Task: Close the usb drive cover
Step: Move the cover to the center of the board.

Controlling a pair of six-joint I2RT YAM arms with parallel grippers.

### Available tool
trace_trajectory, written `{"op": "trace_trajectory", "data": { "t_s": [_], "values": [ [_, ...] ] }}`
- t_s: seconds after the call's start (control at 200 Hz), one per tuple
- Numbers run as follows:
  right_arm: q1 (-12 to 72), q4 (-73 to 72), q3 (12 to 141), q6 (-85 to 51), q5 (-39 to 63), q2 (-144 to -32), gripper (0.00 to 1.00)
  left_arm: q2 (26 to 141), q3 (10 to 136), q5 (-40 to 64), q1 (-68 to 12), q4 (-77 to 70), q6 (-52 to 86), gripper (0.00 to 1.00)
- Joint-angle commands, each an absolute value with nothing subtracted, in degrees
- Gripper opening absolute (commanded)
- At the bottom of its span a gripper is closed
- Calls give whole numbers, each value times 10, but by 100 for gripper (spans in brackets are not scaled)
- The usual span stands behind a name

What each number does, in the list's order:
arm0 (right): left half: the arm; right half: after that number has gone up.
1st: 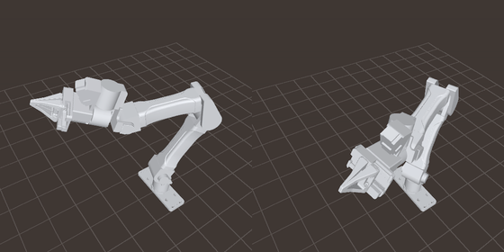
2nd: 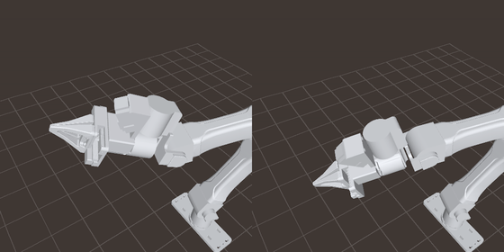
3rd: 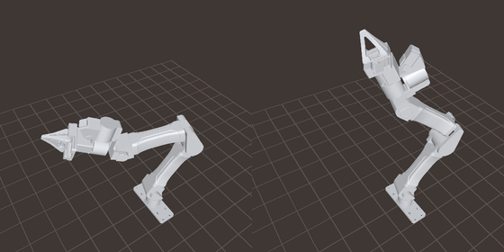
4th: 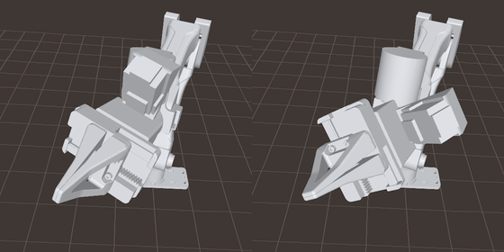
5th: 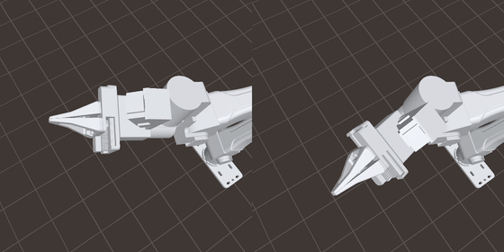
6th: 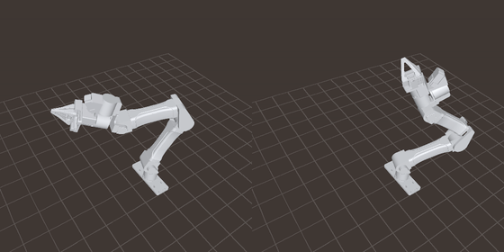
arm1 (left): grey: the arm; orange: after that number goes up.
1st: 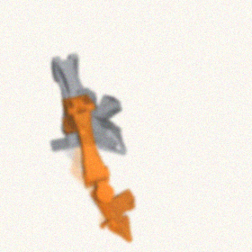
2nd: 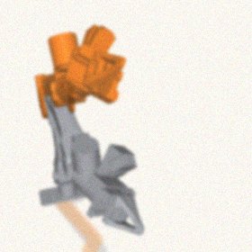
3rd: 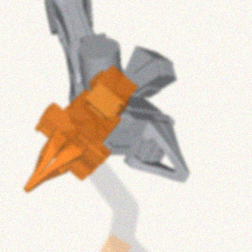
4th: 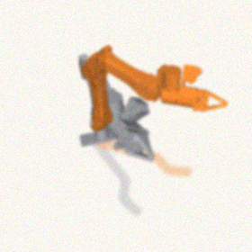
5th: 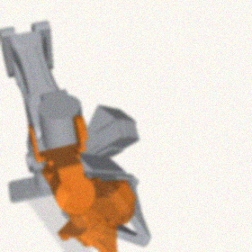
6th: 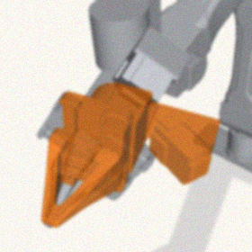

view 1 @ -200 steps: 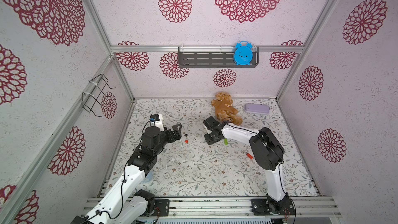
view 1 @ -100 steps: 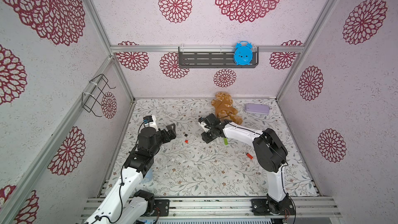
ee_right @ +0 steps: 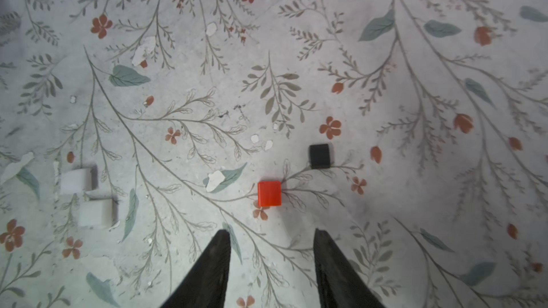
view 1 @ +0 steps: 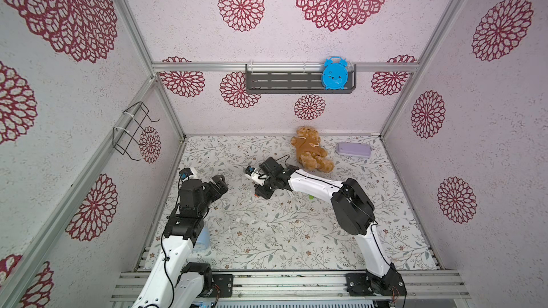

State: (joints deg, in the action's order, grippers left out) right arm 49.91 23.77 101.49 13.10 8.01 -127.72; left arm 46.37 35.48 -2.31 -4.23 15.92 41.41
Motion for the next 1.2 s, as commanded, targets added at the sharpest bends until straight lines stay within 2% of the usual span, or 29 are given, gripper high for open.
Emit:
{"op": "trace_trajectory", "data": {
  "t_s": [0.0,0.365,0.725,0.941,1.191],
  "values": [
    [499,257,1052,162,78,-1293,50,451,347,-15,-35,163,411,97],
    [510,301,1111,182,71,-1349,50,447,338,-1,-30,158,407,97],
    [512,329,1131,191,66,-1372,43,446,333,4,-25,156,407,97],
    [514,347,1133,193,66,-1379,31,444,330,6,-23,157,407,97],
    [519,353,1123,191,55,-1365,25,446,327,14,-22,154,410,97]
  ]
}}
